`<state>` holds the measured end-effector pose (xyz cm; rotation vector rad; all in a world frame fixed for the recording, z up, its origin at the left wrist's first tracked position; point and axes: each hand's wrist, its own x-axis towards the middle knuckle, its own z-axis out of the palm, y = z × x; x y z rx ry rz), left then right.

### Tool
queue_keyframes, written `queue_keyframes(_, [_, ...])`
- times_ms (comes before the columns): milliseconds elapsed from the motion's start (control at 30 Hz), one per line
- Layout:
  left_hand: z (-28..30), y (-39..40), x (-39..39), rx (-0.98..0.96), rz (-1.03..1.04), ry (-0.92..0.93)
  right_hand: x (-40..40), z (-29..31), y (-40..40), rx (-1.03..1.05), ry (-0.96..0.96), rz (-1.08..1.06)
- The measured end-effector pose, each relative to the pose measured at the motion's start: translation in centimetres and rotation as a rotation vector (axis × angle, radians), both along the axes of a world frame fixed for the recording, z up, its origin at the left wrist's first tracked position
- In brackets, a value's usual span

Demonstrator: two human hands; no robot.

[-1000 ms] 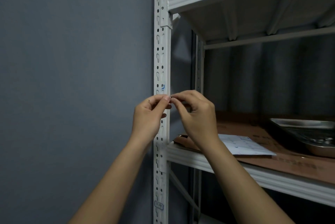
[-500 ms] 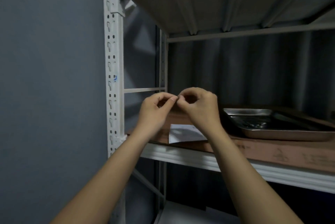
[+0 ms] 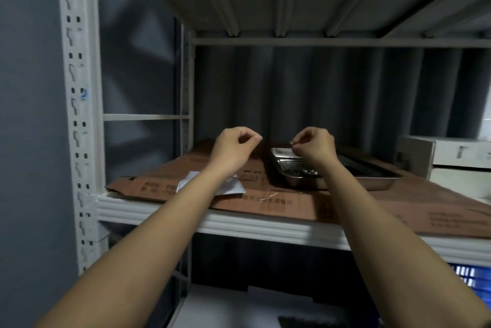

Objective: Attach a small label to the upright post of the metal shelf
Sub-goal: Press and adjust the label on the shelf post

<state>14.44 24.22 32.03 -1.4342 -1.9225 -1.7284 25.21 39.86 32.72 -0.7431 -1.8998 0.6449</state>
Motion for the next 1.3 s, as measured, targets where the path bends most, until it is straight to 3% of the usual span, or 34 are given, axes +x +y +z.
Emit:
queue_keyframes(533, [-0.2, 0.6, 0.2, -0.04, -0.054, -0.035, 0.7, 0.8, 0.3, 0.161, -0.41, -0.015])
queue_keyframes(633, [-0.1, 0.1, 0.0, -0.041, -0.069, -0.051, 0.8, 0.6, -0.1, 0.114, -0.367, 0.102])
queue_keyframes(900, [0.3, -1.7, -0.5, -0.005, -0.062, -0.054, 0.3, 0.3, -1.4, 0.02, -0.087, 0.176])
queue_keyframes(1100, [0.5, -3.3, -1.1, 0.059, -0.079, -0.153, -0.6, 0.7, -4.2, 0.257, -0.335, -0.255])
queue_keyframes(1300, [0.3, -6.4, -3.5, 0.184, 0.044, -0.096, -5.3, 1.4, -9.9, 0.356, -0.233, 0.227])
